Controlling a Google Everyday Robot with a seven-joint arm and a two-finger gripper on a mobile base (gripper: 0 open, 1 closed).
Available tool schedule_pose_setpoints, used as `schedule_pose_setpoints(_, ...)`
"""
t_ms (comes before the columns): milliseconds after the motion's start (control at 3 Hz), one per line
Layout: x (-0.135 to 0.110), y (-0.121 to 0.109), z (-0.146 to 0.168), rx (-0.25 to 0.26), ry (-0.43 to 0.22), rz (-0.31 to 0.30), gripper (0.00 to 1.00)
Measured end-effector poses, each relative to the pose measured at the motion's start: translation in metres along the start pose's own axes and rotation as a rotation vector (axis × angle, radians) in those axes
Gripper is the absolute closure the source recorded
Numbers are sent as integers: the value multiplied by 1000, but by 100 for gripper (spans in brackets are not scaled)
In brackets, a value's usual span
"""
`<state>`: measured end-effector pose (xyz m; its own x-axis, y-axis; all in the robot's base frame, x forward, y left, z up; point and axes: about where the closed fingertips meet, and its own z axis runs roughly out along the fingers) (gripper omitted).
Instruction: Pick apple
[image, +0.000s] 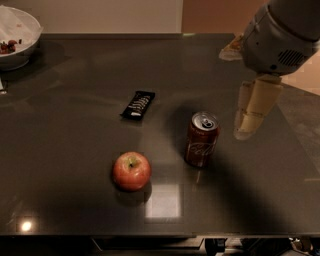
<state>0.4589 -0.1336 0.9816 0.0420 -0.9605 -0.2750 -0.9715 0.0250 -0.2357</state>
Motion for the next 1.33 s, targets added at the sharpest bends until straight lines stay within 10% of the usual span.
schedule_pose_setpoints(1333, -109, 52, 72, -178, -60, -330, 0)
